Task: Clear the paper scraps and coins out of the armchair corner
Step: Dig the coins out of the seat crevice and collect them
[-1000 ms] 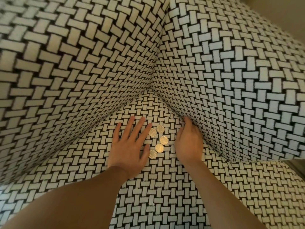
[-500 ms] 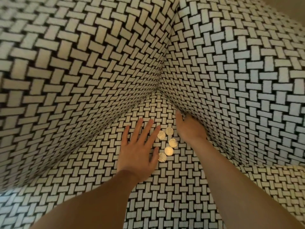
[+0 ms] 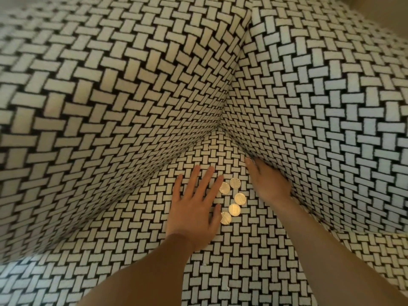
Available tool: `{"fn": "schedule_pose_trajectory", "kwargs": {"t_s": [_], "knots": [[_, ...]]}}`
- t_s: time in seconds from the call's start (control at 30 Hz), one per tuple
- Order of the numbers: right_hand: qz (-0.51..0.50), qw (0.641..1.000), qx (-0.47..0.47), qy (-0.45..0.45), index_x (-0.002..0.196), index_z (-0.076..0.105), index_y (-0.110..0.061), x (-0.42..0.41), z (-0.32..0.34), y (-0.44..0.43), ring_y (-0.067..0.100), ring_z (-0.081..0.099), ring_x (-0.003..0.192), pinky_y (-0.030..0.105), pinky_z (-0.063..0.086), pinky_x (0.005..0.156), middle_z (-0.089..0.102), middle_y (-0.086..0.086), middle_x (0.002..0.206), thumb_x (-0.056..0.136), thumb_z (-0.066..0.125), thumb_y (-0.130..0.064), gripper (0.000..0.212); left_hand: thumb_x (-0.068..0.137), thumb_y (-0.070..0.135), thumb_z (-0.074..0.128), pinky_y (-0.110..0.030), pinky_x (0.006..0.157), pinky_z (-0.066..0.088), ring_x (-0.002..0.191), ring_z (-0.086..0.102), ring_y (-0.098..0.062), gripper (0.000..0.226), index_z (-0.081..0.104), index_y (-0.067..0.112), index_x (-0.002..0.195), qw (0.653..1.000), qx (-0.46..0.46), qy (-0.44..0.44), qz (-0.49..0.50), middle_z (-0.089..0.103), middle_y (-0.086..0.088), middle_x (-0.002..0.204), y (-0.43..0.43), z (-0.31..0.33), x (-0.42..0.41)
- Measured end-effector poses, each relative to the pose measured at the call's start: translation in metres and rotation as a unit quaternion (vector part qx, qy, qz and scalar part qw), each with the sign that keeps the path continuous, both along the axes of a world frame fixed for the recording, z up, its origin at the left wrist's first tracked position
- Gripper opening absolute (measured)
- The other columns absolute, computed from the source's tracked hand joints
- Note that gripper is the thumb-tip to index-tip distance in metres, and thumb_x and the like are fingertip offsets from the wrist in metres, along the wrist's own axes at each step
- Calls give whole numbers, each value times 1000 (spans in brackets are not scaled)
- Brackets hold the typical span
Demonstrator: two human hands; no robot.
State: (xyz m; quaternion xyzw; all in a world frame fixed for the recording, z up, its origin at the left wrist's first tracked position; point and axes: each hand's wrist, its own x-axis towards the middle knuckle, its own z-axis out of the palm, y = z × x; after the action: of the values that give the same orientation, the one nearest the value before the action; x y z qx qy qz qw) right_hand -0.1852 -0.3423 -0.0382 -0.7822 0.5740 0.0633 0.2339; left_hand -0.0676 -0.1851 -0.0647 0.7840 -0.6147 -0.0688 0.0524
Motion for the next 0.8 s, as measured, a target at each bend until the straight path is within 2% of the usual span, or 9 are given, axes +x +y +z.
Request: {"fn": "schedule_pose_trajectory", "kwargs": {"t_s": [0.13,0.27,0.37,0.43,0.47,0.53,0.63,0.7,0.8], "knots": [[39,992,-75,-98,142,35,-39,-8,-3,7,16,45,125,33,42,96,48,-7,139,99,29,-43,43,91,44,27,-54,110,14,145,12,-27,61,23,26,149,1000,-4,-5,-4,17,0,157,-1,0,2],[16,973,-189,-132,131,52,-36,-11,-12,12,20,66,84,33,56,71,71,2,98,96,45,-36,36,91,44,27,-54,110,14,145,12,-27,62,23,25,149,1000,-3,-7,-6,17,0,157,-1,-1,2],[16,957,-253,-139,113,69,-23,-8,-15,17,21,62,53,25,48,50,69,6,66,90,60,-26,24,91,44,28,-54,110,14,145,12,-27,62,22,25,149,1000,-6,-4,-6,18,0,157,-1,-1,1],[31,941,-297,-159,99,73,-15,-6,-15,20,17,60,47,19,42,46,68,5,61,85,68,-15,15,90,44,28,-54,110,14,145,13,-27,62,23,25,149,1000,-8,-4,-5,18,0,157,0,-1,2],[41,936,-304,-174,97,73,-12,-6,-16,20,17,62,52,18,44,50,70,6,67,84,68,-9,15,90,43,29,-54,110,14,145,13,-27,62,23,25,149,1000,-9,-4,-6,18,0,157,-1,0,2],[65,939,-275,-195,110,67,-5,-4,-19,19,23,68,83,25,51,74,71,12,96,84,62,4,28,90,43,29,-54,110,13,145,13,-26,62,22,25,149,1000,-10,-4,-8,18,0,157,0,0,2],[110,966,-182,-148,140,41,-6,3,-16,15,25,45,129,31,32,110,45,13,142,87,45,12,56,90,43,29,-54,110,13,145,13,-26,62,23,25,149,1000,-9,-3,-6,18,0,157,-1,1,2],[136,974,-144,-112,147,26,-9,8,-11,11,23,31,138,31,23,115,29,11,152,88,41,11,64,91,43,28,-53,111,12,145,12,-26,62,23,25,149,1000,-9,-1,-5,18,0,157,-1,2,2],[159,980,-107,-55,149,14,-10,17,-4,6,23,27,139,33,21,116,21,9,154,87,48,5,72,91,43,27,-53,111,12,146,10,-25,62,22,25,149,1000,-8,4,-4,17,1,157,-1,1,2]]}}
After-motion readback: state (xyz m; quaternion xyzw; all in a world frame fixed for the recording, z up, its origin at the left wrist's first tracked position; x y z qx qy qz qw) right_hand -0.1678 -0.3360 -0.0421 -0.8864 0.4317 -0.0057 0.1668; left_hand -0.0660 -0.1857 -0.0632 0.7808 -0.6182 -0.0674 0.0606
